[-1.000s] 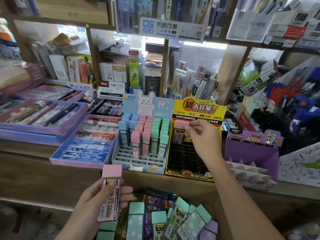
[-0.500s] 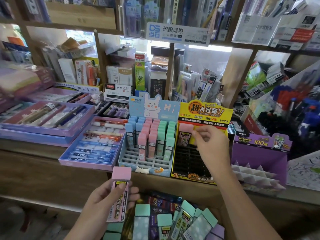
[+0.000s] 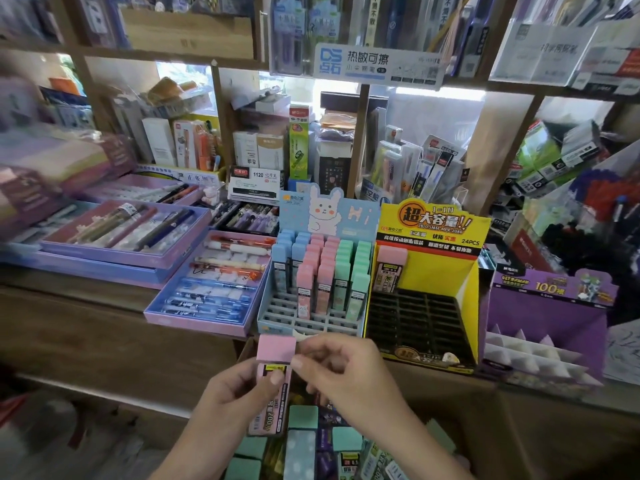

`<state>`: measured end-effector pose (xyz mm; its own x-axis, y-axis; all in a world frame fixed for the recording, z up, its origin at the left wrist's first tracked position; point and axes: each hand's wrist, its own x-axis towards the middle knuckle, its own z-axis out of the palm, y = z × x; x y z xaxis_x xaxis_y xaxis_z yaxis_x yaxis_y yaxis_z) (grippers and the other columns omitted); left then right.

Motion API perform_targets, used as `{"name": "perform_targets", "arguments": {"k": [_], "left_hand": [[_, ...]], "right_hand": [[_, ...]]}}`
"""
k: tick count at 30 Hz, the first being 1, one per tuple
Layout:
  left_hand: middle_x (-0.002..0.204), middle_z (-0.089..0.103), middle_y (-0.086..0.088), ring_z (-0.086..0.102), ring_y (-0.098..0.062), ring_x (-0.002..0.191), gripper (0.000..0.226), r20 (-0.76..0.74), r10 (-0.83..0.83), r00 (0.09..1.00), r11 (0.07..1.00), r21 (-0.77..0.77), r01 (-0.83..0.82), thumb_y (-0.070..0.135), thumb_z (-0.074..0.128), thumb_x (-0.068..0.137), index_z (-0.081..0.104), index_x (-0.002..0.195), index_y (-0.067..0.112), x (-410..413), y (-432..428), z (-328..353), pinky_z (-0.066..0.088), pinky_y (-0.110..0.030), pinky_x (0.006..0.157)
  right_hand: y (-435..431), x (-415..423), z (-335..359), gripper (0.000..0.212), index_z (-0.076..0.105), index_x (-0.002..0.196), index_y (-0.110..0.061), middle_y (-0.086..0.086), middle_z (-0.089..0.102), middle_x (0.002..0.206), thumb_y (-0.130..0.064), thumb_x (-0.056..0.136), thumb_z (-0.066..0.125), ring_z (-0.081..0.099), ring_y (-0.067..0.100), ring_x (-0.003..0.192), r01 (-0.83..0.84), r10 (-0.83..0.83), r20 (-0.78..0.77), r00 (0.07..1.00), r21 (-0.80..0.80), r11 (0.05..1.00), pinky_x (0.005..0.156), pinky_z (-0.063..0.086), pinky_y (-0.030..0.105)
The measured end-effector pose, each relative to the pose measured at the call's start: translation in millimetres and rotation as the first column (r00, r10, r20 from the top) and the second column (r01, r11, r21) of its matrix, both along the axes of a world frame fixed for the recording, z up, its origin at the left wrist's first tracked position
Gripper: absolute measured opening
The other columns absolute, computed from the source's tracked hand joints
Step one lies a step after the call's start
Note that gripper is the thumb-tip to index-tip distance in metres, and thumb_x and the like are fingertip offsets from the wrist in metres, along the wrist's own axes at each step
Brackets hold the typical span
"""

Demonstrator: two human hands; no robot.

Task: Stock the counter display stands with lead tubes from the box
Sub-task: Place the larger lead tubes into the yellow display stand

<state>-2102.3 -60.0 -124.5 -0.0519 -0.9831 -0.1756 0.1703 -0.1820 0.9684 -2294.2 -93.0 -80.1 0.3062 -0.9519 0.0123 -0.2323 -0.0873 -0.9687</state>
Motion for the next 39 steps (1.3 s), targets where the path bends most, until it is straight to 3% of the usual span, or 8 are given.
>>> {"name": "perform_targets", "arguments": {"k": [3, 10, 16, 20, 26, 33, 36, 39], "left_hand": [[0.11, 0.078, -0.015, 0.074, -0.031, 0.105, 0.031, 0.044, -0.031, 0.999, 0.999, -0.022, 0.032, 0.03, 0.074, 0.084, 0.079, 0.114, 0.023, 1, 0, 0, 0.062, -0.034, 0.082], [0.099, 0.078, -0.017, 0.075, -0.033, 0.096, 0.026, 0.099, 0.045, 0.994, 0.997, -0.064, -0.039, 0.031, 0.077, 0.078, 0.08, 0.1, 0.017, 1, -3, -5, 0.06, -0.047, 0.09], [0.096, 0.074, -0.025, 0.074, -0.03, 0.092, 0.016, 0.021, 0.135, 0.991, 0.989, -0.057, -0.133, 0.016, 0.072, 0.081, 0.08, 0.094, 0.013, 4, -5, -9, 0.062, -0.027, 0.076], [0.091, 0.074, -0.022, 0.072, -0.03, 0.088, 0.012, 0.019, 0.175, 0.984, 0.982, -0.077, -0.174, 0.013, 0.07, 0.084, 0.08, 0.091, 0.013, 4, -4, -5, 0.06, -0.038, 0.08], [0.091, 0.075, -0.02, 0.073, -0.028, 0.089, 0.017, 0.05, 0.167, 0.985, 0.985, -0.046, -0.165, 0.004, 0.066, 0.092, 0.08, 0.09, 0.014, 3, -2, 1, 0.058, -0.039, 0.081], [0.089, 0.076, -0.009, 0.073, -0.02, 0.084, 0.019, 0.231, 0.102, 0.968, 0.99, -0.117, -0.076, 0.009, 0.069, 0.092, 0.08, 0.091, 0.025, 6, -1, -4, 0.061, -0.029, 0.072], [0.09, 0.075, -0.01, 0.074, -0.023, 0.087, 0.011, 0.229, 0.089, 0.969, 0.993, -0.099, -0.067, 0.019, 0.071, 0.089, 0.079, 0.094, 0.023, 9, -1, -7, 0.061, -0.034, 0.076], [0.089, 0.075, -0.011, 0.074, -0.025, 0.087, 0.016, 0.22, 0.087, 0.972, 0.993, -0.093, -0.068, 0.027, 0.073, 0.082, 0.079, 0.096, 0.021, 8, -1, -7, 0.062, -0.036, 0.078]], "right_hand": [[1, 2, -2, 0.009, 0.079, 0.101, -0.023, 0.004, 0.076, 0.085, -0.025, 0.092, 0.077, 0.068, 0.009, 0.067, -0.026, 0.026, 0.013, 1.0, 0.02, 0.999, 0.058, 0.052, 0.02], [-1, -14, 1, 0.003, 0.073, 0.091, -0.019, 0.007, 0.073, 0.08, -0.018, 0.094, 0.074, 0.069, 0.015, 0.069, -0.01, 0.005, 0.137, 0.991, 0.035, 0.999, 0.059, 0.055, 0.027], [-20, -55, 28, 0.016, 0.075, 0.101, -0.022, 0.009, 0.075, 0.086, -0.008, 0.096, 0.069, 0.068, 0.016, 0.069, 0.205, -0.177, 0.206, 0.962, -0.123, 0.971, 0.058, 0.055, 0.024], [-34, -86, 49, 0.018, 0.073, 0.106, -0.017, 0.005, 0.075, 0.085, -0.004, 0.095, 0.067, 0.069, 0.014, 0.068, 0.343, -0.302, 0.188, 0.934, -0.249, 0.906, 0.059, 0.058, 0.023], [-62, -114, 59, 0.018, 0.07, 0.1, -0.021, 0.003, 0.072, 0.083, -0.003, 0.097, 0.066, 0.071, 0.016, 0.072, 0.429, -0.405, 0.144, 0.903, -0.349, 0.833, 0.064, 0.06, 0.023], [-86, -119, 50, 0.021, 0.066, 0.097, -0.022, 0.008, 0.071, 0.087, -0.001, 0.098, 0.064, 0.071, 0.023, 0.077, 0.42, -0.43, 0.056, 0.901, -0.363, 0.832, 0.066, 0.06, 0.024], [-91, -115, 45, 0.015, 0.066, 0.1, -0.013, 0.016, 0.07, 0.09, 0.001, 0.097, 0.063, 0.071, 0.026, 0.078, 0.401, -0.411, 0.047, 0.91, -0.345, 0.849, 0.065, 0.06, 0.023], [-93, -109, 41, 0.02, 0.066, 0.099, -0.019, 0.015, 0.07, 0.091, 0.002, 0.097, 0.064, 0.071, 0.027, 0.08, 0.373, -0.389, 0.022, 0.921, -0.339, 0.864, 0.066, 0.061, 0.024]]}}
